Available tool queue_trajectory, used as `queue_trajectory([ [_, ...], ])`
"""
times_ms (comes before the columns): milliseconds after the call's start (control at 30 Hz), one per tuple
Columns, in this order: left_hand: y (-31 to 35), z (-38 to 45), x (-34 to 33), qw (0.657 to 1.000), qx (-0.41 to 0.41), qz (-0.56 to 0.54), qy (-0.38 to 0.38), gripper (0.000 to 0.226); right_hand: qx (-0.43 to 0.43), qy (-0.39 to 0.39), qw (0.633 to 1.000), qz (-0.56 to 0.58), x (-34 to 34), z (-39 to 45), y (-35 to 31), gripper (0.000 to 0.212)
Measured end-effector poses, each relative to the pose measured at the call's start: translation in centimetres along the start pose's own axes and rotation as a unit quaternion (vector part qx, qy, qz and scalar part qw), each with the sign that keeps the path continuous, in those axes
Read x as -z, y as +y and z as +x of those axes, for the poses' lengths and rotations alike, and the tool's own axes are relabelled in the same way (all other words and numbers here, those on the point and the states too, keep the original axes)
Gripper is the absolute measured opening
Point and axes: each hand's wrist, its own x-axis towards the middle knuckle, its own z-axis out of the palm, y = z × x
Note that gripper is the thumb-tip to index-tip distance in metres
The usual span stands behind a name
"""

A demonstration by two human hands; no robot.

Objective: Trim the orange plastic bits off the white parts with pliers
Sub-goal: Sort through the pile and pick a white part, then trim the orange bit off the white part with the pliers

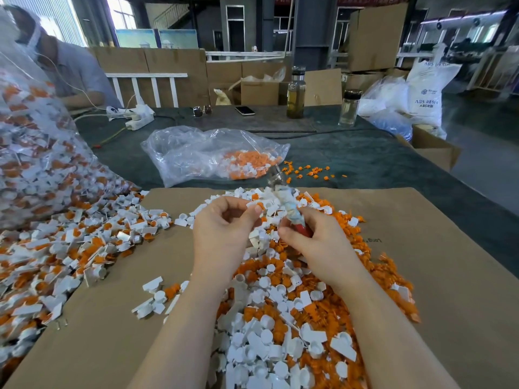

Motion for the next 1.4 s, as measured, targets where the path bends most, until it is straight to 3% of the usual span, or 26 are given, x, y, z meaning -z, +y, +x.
queue_trajectory([
  [100,0.0,-0.3,-0.7,0.999,0.000,0.042,-0.002,0.011,0.039,0.085,0.996,-0.001,-0.6,0.2,0.0,0.007],
  [200,0.0,-0.6,-1.3,0.998,0.003,0.062,-0.010,0.015,0.051,0.119,0.991,-0.017,-0.9,0.4,0.1,0.007],
  [800,-0.2,-0.9,-1.8,0.994,-0.026,0.108,-0.009,0.017,0.036,0.127,0.991,-0.010,-1.4,0.4,0.2,0.024],
  [900,-0.2,-0.9,-1.8,0.993,-0.026,0.110,-0.018,0.017,0.025,0.093,0.995,0.028,-1.1,0.4,0.2,0.018],
  [1000,-0.1,-0.6,-1.2,0.998,-0.008,0.052,-0.028,0.012,-0.002,0.007,0.998,0.056,-0.1,0.2,0.0,0.004],
  [1200,0.1,0.2,0.4,0.997,0.015,-0.072,-0.035,0.002,-0.054,-0.139,0.988,0.039,1.2,-0.2,0.0,0.026],
  [1333,0.0,0.5,0.9,0.995,0.021,-0.095,-0.030,0.001,-0.047,-0.161,0.986,-0.003,1.2,-0.2,0.1,0.047],
  [1400,0.0,0.5,1.0,0.994,0.018,-0.105,-0.028,0.001,-0.043,-0.165,0.985,-0.014,1.3,-0.2,0.1,0.046],
])
